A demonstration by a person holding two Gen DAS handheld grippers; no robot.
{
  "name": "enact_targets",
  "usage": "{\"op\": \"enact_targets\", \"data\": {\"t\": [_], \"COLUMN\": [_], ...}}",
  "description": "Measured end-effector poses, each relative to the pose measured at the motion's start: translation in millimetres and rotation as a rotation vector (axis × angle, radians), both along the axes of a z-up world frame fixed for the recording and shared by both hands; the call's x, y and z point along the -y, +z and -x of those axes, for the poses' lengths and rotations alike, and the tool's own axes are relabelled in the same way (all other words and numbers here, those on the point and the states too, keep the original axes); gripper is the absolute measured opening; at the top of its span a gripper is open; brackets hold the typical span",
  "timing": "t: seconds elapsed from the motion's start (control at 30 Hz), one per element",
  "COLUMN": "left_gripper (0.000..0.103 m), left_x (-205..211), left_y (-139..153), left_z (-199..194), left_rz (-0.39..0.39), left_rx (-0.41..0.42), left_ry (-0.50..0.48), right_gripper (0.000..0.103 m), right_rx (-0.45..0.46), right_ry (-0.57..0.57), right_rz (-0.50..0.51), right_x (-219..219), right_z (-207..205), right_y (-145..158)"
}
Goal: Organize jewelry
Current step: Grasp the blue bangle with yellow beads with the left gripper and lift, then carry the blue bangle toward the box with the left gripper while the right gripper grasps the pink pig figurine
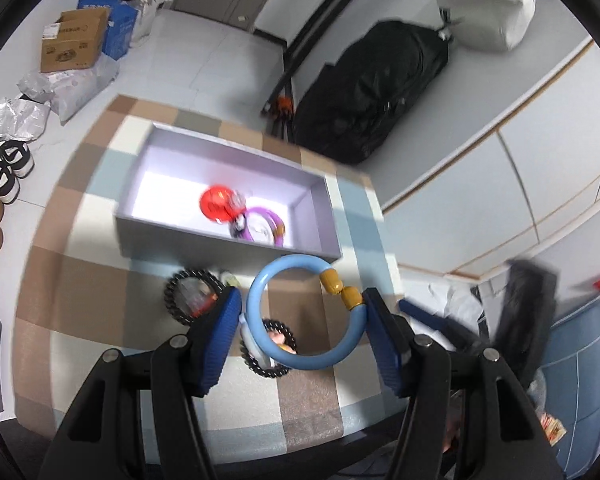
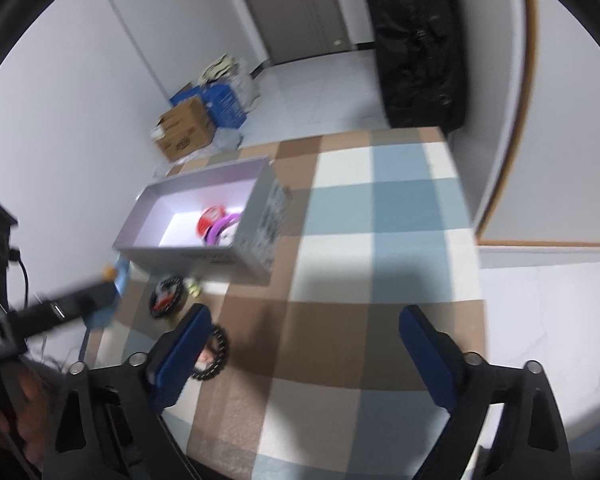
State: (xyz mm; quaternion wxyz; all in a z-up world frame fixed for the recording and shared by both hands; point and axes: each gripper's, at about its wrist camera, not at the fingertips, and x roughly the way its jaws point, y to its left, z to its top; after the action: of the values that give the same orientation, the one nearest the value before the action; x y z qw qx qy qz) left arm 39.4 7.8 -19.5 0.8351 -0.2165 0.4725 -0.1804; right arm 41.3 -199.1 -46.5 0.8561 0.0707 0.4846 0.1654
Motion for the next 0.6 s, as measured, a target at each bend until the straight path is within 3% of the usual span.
{"op": "enact_targets", "data": {"t": [0.3,0.6], "left_gripper": [0.057,0.057], "left_x": [-31,-46], "left_y": [0,-2], "left_z": [-3,0], "left_rz": [0.019,0.034], "left_rx": [0.010,-0.005], "left_ry": [0.090,0.104], "right_gripper": [0.076,0.058], "right_rx": [-0.009,-0.029], "right_ry": [0.223,0.280], "right_rz": [-0.024,0.051], "right_x": [-61,-94], "right_z": [15,15], "right_y": [-11,-27]}}
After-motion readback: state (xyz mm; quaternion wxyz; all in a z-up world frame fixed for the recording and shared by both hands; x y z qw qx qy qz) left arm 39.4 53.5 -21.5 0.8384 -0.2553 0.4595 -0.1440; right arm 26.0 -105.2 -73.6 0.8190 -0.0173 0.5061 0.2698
